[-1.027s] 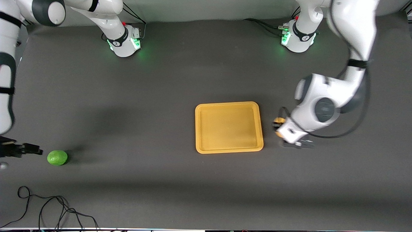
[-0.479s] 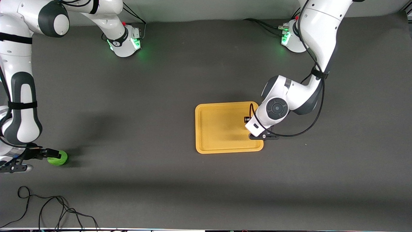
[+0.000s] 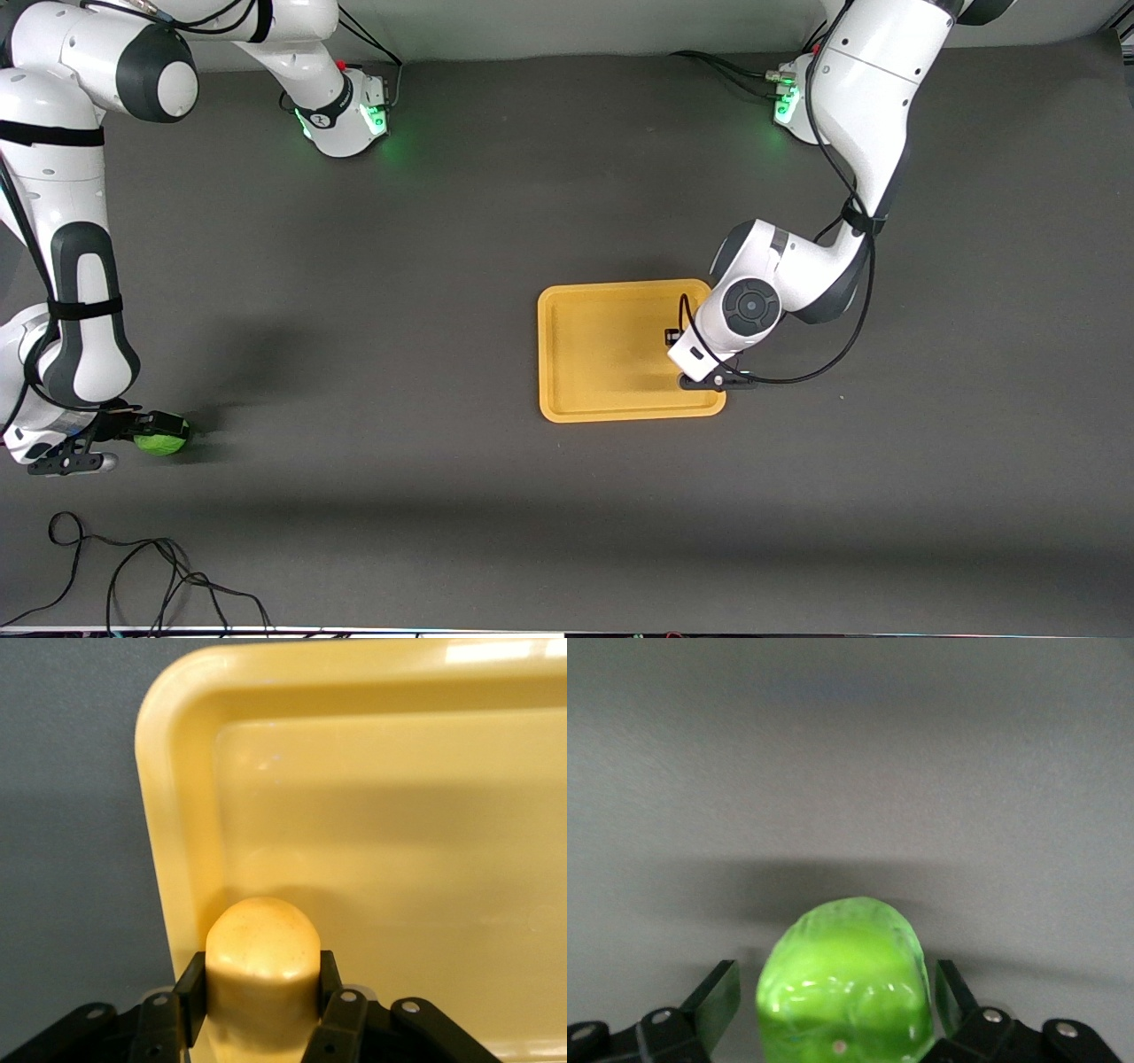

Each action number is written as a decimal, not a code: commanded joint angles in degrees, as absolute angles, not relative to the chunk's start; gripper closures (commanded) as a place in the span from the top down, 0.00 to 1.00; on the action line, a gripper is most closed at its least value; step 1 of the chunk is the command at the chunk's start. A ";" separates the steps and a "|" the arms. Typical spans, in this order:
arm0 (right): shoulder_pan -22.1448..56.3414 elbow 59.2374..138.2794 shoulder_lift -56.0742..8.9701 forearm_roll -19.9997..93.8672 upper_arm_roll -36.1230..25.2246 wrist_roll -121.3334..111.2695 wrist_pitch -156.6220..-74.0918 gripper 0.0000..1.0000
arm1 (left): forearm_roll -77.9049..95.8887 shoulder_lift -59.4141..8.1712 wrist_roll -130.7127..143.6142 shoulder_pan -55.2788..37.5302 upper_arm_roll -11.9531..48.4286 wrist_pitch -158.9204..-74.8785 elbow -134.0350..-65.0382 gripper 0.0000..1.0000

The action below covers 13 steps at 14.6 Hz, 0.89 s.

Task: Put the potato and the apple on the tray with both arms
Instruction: 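Lower the potato onto the tray and open the left gripper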

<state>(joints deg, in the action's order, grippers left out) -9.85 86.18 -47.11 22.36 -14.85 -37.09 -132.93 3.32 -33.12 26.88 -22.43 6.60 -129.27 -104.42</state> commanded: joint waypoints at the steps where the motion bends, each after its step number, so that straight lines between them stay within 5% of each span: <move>1: -10.11 85.87 -47.20 24.08 -14.94 -39.98 -133.33 0.49 | 2.99 -32.96 28.04 -23.20 6.06 -129.64 -104.06 0.99; 3: -10.11 85.78 -46.41 24.17 -15.03 -41.04 -132.98 0.32 | 2.90 -31.74 27.95 -22.59 6.06 -128.68 -103.80 0.99; 7: -9.14 83.50 -41.06 21.72 -15.73 -39.99 -123.86 0.31 | 2.55 -22.35 26.72 -18.91 5.54 -121.06 -101.70 0.99; 11: -7.13 83.85 -28.78 10.84 -15.64 -31.76 -111.93 0.31 | 2.37 -15.57 13.32 -11.19 5.54 -104.01 -93.36 1.00; 13: -5.81 83.94 -22.18 6.96 -15.64 -28.31 -103.84 0.31 | -0.51 -10.92 4.61 -7.23 5.45 -101.87 -93.08 1.00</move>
